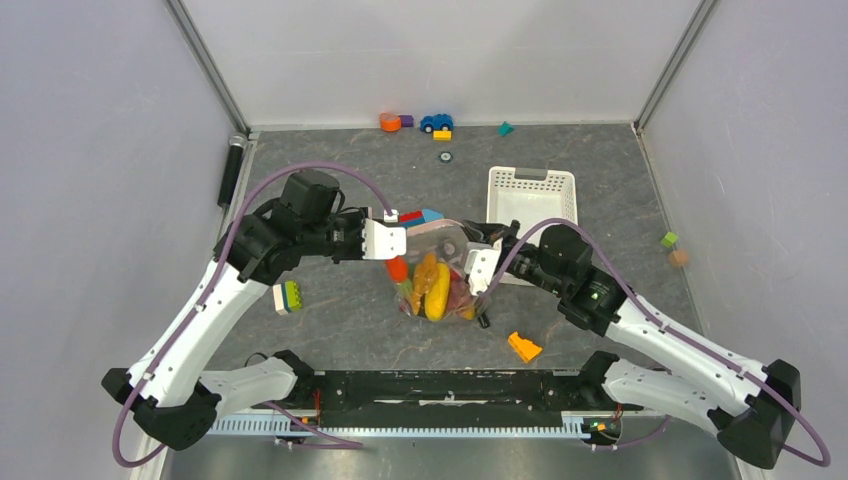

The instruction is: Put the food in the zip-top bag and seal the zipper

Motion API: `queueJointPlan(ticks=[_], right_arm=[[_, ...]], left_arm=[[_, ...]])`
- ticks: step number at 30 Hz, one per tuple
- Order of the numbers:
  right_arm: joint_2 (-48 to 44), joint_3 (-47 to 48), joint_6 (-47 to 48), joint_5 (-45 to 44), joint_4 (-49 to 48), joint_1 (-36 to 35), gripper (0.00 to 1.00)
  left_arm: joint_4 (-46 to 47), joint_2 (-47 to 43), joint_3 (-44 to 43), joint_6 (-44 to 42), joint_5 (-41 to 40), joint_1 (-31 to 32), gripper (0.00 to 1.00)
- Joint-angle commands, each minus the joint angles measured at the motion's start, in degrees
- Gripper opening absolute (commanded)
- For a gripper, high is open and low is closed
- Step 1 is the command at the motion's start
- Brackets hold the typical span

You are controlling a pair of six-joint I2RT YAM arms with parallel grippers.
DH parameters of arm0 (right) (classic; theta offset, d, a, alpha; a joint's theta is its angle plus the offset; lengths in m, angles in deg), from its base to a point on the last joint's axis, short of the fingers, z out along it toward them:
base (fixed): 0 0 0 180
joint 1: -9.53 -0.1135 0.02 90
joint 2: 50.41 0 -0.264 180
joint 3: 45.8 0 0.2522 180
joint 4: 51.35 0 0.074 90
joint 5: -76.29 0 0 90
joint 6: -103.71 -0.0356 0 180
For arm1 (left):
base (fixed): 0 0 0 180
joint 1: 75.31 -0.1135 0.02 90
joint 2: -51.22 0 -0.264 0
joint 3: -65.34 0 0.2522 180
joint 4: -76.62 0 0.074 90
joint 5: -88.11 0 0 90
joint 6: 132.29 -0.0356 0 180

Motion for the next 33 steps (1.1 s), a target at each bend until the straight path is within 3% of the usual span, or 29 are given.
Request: queueJointPlan(ticks=[1, 6, 11, 16, 28, 33], right_arm=[[-3.88, -1.27, -2.10, -9.00, 0.20, 1.10, 0.00], [-5.74, -1.86, -3.87, -6.18, -1.24, 1.10, 0.00], [-4.65, -0.70, -8.08, 4.90, -7.58, 1.12, 0.00], [-0.17, 3.26, -16.00, 5.59, -15.00, 1.10, 0.00], [16.57, 11.17, -34.64, 24.79, -23.99, -1.28, 0.00], [22.45, 12.61, -44.66, 35.37, -33.35, -2.94, 0.00]], left_arm=[[-0.05, -0.88, 0.69, -2.28, -5.33, -0.26, 0.02], [2.97, -2.02, 0.23, -0.67, -5.88, -0.26, 0.02], [9.44, -3.90, -0.52, 3.58, -4.33, -0.26, 0.02], [13.64, -5.36, -0.84, 5.97, -5.11, -0.26, 0.02], [9.37, -7.68, -4.26, -0.91, -23.84, -0.29, 0.02], [6.32, -7.63, -7.13, -2.50, -26.38, -0.31, 0.02]])
